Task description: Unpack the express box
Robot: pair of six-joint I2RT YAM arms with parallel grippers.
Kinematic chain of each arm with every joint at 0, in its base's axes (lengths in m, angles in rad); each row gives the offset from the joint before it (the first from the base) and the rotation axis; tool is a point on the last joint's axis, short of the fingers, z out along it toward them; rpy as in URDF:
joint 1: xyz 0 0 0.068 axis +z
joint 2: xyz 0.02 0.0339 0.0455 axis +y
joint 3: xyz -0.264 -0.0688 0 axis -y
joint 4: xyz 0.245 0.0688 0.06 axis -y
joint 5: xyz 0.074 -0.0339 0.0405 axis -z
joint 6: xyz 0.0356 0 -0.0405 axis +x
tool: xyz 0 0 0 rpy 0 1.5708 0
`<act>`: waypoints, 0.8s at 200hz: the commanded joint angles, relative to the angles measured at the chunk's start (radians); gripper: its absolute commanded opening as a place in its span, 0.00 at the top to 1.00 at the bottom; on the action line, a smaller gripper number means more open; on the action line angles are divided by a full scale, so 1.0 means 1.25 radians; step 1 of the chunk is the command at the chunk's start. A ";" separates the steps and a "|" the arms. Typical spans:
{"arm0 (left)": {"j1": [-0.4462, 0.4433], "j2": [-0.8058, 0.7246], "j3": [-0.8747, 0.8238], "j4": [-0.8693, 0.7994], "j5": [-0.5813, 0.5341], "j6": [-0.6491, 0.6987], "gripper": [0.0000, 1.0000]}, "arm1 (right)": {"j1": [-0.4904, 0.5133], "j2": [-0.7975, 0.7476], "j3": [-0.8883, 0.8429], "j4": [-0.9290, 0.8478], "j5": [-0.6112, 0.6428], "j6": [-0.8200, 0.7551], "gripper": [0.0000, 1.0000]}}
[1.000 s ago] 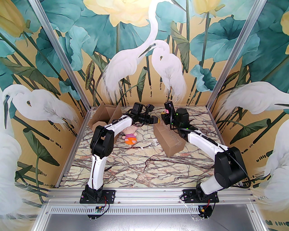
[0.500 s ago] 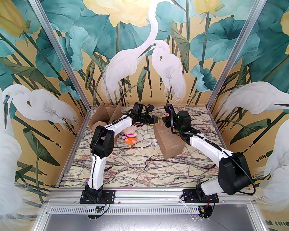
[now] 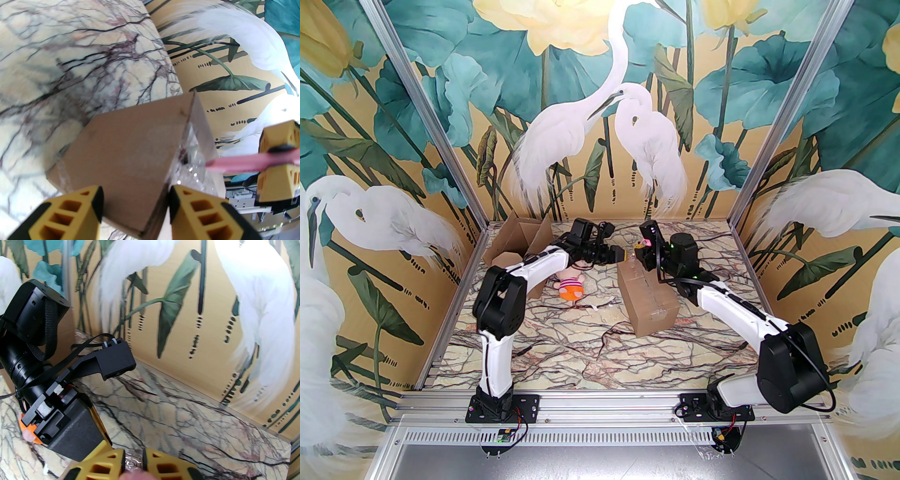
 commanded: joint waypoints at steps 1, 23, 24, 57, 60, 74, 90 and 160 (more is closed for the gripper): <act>-0.005 -0.042 -0.077 -0.040 -0.062 -0.026 0.49 | -0.020 0.026 0.009 -0.005 -0.065 0.001 1.00; -0.011 -0.070 -0.079 -0.063 -0.089 -0.003 0.44 | -0.021 0.033 0.024 -0.026 -0.115 -0.013 1.00; -0.010 -0.072 -0.078 -0.065 -0.090 -0.002 0.44 | -0.021 0.033 0.024 -0.026 -0.117 -0.013 1.00; 0.000 -0.055 0.050 -0.158 -0.098 0.109 0.35 | -0.020 0.012 0.005 -0.029 -0.119 -0.025 1.00; 0.001 -0.048 0.068 -0.171 -0.093 0.121 0.35 | -0.020 0.009 0.003 -0.031 -0.119 -0.027 1.00; 0.002 -0.011 0.155 -0.228 -0.065 0.182 0.35 | -0.020 0.004 0.005 -0.042 -0.115 -0.034 1.00; 0.002 0.043 0.250 -0.294 -0.019 0.245 0.36 | -0.020 0.003 0.010 -0.054 -0.116 -0.040 1.00; 0.001 0.172 0.395 -0.413 0.063 0.361 0.41 | -0.019 0.007 0.022 -0.067 -0.121 -0.044 1.00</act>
